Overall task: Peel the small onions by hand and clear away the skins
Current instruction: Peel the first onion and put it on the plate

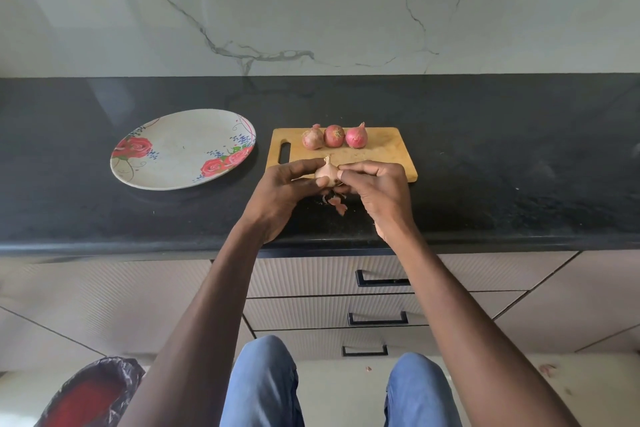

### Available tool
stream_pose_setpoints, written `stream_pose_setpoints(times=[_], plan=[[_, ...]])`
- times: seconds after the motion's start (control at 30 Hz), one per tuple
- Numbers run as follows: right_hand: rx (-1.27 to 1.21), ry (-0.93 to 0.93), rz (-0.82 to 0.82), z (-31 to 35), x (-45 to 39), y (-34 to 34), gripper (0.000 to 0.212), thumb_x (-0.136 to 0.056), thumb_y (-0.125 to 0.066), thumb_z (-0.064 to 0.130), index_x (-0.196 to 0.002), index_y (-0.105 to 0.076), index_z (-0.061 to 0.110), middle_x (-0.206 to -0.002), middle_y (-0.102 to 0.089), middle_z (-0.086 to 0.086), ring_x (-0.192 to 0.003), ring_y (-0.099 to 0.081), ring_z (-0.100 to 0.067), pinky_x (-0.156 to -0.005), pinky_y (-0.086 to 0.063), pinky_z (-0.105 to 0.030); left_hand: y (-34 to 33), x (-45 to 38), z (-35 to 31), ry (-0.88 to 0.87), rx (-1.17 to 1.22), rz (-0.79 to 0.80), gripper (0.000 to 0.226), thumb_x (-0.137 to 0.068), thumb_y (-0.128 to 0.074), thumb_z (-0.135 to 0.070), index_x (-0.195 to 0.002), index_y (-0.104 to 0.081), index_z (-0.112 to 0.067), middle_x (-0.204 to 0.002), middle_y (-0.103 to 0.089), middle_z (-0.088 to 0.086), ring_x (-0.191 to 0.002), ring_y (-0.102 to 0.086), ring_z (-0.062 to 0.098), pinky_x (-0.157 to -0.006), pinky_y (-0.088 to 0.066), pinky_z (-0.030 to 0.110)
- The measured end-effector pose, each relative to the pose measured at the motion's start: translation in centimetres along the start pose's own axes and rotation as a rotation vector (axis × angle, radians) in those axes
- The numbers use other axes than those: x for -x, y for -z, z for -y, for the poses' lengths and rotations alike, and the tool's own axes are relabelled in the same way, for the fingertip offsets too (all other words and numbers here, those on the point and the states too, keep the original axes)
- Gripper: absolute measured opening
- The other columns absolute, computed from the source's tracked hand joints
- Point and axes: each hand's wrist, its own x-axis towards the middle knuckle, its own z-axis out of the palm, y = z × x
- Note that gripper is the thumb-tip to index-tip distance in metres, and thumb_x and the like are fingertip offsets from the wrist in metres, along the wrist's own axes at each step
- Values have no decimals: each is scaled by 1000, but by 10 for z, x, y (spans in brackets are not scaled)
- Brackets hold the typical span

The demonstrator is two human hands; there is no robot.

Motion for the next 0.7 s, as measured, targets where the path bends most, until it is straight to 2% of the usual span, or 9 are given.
stream_pose_setpoints(times=[0.1, 0.2, 0.33, 0.4, 0.53, 0.6, 0.7], plan=[[67, 81, -34, 1, 3, -3, 5, -79, -82, 7, -80, -78, 9, -72, -74, 4, -67, -72, -11, -65, -58, -25, -2, 1, 0, -20, -6, -5, 42, -77, -73, -10, -119, -69, -4, -115, -72, 19, -107, -67, 31, -104, -51, 41], [200, 152, -77, 0, 8, -5, 7, -79, -84, 15, -79, -78, 12, -76, -74, 4, -74, -72, -14, -69, -59, -28, -2, 2, 0, -25, 7, 10, 40, -77, -72, -11, -117, -69, -5, -112, -73, 16, -104, -68, 28, -101, -53, 40], [333, 287, -100, -7, 9, -7, 4, -80, -79, 4, -82, -76, 5, -81, -73, -4, -74, -71, -17, -67, -61, -38, -1, 0, 1, -14, -18, -10, 44, -73, -78, -12, -115, -69, -2, -116, -70, 23, -102, -67, 32, -107, -49, 48], [368, 347, -94, -8, 11, -9, 4, -81, -78, 2, -83, -75, 3, -82, -72, -5, -72, -71, -18, -63, -62, -38, -1, 0, 1, -21, -11, -12, 42, -74, -78, -11, -114, -69, -1, -118, -68, 25, -101, -66, 34, -107, -48, 50], [230, 178, -59, -2, 12, -6, 10, -87, -72, -1, -82, -74, 7, -79, -74, -3, -71, -75, -12, -59, -58, -23, 0, 1, -1, -21, 105, 9, 31, -86, -67, -1, -117, -65, -2, -123, -67, 21, -107, -65, 32, -100, -54, 41], [103, 63, -45, 2, 9, -2, 16, -88, -70, -3, -79, -74, 10, -73, -74, 1, -70, -75, -12, -62, -57, -21, 1, -1, 0, 2, 151, 31, 35, -91, -62, 4, -125, -59, 1, -128, -65, 23, -113, -65, 31, -99, -56, 38], [-49, -12, -10, 6, 7, 2, 14, -88, -69, -5, -81, -74, 6, -69, -74, 2, -69, -74, -15, -67, -57, -22, 2, -4, 0, 34, 179, 44, 43, -86, -69, 0, -127, -57, 2, -126, -66, 23, -117, -65, 35, -102, -54, 41]])
